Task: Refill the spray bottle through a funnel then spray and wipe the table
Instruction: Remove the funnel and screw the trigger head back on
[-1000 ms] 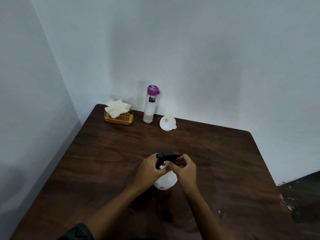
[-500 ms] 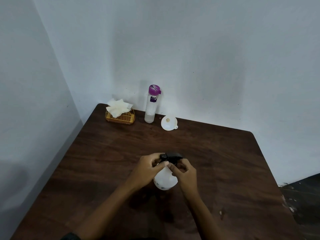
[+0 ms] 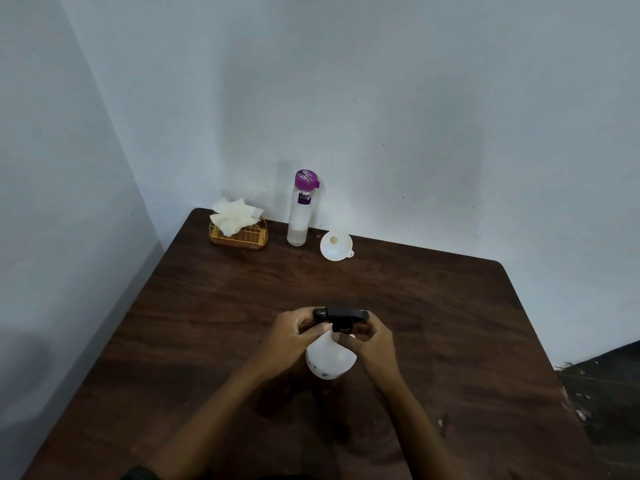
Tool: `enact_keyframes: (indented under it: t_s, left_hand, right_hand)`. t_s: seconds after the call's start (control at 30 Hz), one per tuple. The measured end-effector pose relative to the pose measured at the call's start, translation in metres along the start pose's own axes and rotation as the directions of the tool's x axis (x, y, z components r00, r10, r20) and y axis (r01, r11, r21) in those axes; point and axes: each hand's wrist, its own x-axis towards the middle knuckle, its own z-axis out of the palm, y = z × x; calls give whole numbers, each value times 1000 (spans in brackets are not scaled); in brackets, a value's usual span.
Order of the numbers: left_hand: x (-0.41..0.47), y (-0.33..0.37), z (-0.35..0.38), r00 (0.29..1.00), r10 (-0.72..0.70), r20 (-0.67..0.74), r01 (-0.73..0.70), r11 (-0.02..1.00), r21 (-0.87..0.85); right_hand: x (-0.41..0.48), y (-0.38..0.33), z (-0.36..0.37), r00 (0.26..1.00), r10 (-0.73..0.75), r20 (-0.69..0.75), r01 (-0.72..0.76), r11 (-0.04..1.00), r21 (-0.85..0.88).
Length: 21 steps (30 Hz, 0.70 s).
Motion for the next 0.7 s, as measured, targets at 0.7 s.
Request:
enact_keyframes:
  t_s: [0.7]
  left_hand:
    - [4, -5, 1, 1000, -6, -9, 7, 1000, 22]
  right_hand:
    - [3, 0, 3, 998, 16, 53, -15, 1000, -5]
